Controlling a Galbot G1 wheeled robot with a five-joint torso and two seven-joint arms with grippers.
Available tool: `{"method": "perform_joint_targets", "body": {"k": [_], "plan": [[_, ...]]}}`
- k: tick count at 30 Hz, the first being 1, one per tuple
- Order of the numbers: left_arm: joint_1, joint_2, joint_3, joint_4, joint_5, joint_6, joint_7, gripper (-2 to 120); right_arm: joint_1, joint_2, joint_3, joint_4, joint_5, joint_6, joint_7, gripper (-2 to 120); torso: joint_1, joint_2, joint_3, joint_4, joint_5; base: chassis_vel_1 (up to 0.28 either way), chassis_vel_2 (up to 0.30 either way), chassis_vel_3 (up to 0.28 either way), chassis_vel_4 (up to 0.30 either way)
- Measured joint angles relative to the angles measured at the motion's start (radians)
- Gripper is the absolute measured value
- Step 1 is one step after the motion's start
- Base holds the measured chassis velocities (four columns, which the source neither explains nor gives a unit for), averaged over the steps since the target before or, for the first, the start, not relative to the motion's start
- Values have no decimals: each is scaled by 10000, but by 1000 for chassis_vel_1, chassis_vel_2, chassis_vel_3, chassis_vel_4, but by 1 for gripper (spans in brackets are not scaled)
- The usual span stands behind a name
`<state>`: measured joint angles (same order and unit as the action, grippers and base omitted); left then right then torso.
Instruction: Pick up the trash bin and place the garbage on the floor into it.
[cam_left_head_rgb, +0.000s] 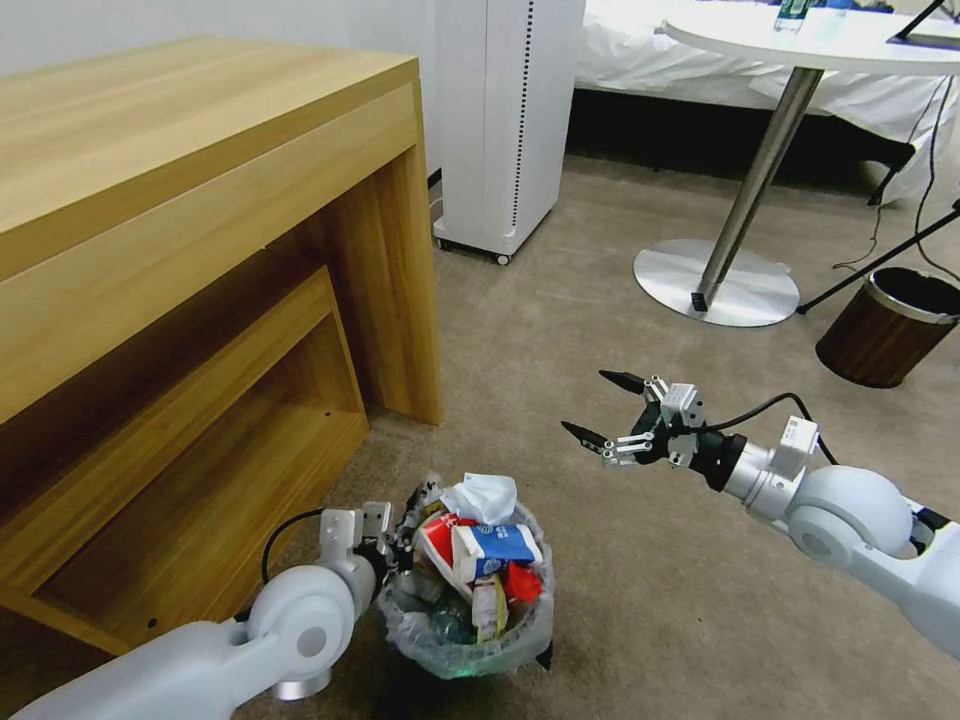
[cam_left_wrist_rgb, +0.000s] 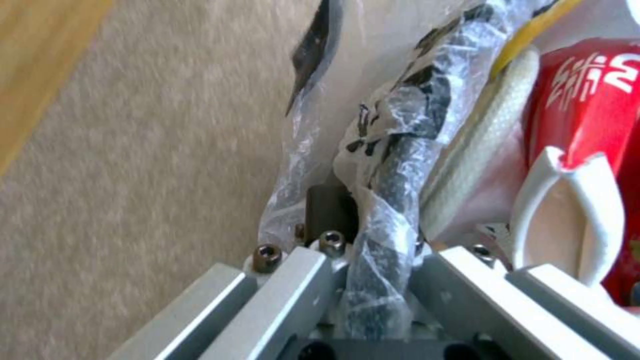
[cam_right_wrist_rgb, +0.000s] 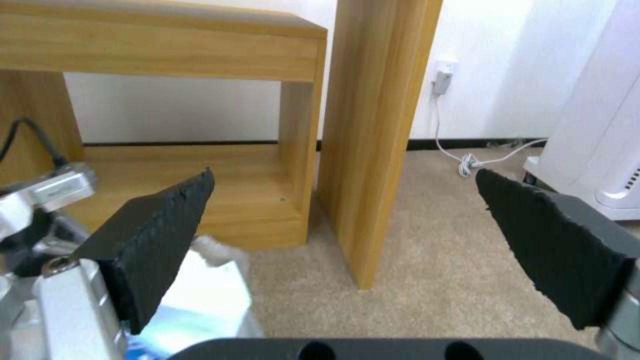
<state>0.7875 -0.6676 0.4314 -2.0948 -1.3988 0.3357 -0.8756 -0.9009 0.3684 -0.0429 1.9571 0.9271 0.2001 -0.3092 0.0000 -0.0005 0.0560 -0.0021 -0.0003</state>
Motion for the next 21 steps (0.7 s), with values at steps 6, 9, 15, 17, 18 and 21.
{"method": "perform_joint_targets", "body": {"k": [6,9,15,17,18,21], "plan": [[-868,-7,526,125,-327,-161,-60,0,-186,7,59,70,-81,27,-5,100,0,0,0,0,2,0,0,0,0],[-959,-109,735,244,-296,-171,-69,0,-215,67,59,70,-88,47,-7,100,0,0,0,0,2,0,0,0,0],[-1261,-420,1130,508,-216,-196,-173,0,-289,92,64,122,-99,67,-23,100,0,0,0,1,1,0,0,0,0],[-1476,-556,1316,586,-316,-231,-199,0,-407,105,119,139,-134,75,-38,100,0,0,1,0,2,0,0,0,0],[-1476,-556,1316,586,-316,-231,-199,0,-407,105,119,139,-134,75,-38,100,0,0,1,0,2,0,0,0,0],[-1668,-710,1570,665,-351,-274,-198,0,-489,134,158,132,-186,94,-75,100,0,0,0,0,1,0,0,0,0]]}}
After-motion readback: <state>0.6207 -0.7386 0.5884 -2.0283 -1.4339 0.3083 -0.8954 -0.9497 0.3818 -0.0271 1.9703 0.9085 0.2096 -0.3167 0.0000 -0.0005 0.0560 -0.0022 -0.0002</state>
